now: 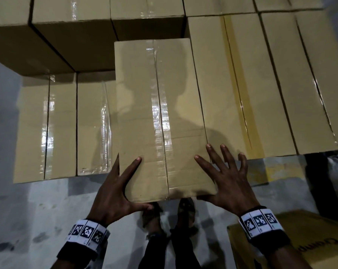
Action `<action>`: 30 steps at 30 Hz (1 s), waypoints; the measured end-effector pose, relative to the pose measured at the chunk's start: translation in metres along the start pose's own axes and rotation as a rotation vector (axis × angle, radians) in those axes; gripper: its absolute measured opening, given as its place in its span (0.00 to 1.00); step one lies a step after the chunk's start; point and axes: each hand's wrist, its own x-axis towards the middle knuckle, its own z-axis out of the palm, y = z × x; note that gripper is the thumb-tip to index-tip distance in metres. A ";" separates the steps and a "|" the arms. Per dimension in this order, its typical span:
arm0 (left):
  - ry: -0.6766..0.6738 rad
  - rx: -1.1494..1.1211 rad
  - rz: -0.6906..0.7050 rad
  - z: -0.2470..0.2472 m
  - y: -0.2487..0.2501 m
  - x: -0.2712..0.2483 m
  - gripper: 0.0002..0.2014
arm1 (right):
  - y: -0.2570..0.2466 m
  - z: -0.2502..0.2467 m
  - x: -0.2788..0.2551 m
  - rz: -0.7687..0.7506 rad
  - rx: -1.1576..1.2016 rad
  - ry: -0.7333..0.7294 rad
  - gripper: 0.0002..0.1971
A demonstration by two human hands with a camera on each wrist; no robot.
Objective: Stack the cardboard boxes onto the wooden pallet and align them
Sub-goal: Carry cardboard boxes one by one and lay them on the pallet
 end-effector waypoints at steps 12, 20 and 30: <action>0.014 0.001 0.017 -0.015 -0.003 0.039 0.68 | 0.010 -0.012 0.039 -0.016 -0.040 0.004 0.66; 0.025 0.007 0.027 -0.021 -0.005 0.054 0.68 | 0.016 -0.017 0.055 -0.039 -0.053 0.020 0.64; 0.034 0.009 0.029 -0.027 -0.001 0.063 0.67 | 0.021 -0.021 0.069 -0.057 -0.069 0.012 0.67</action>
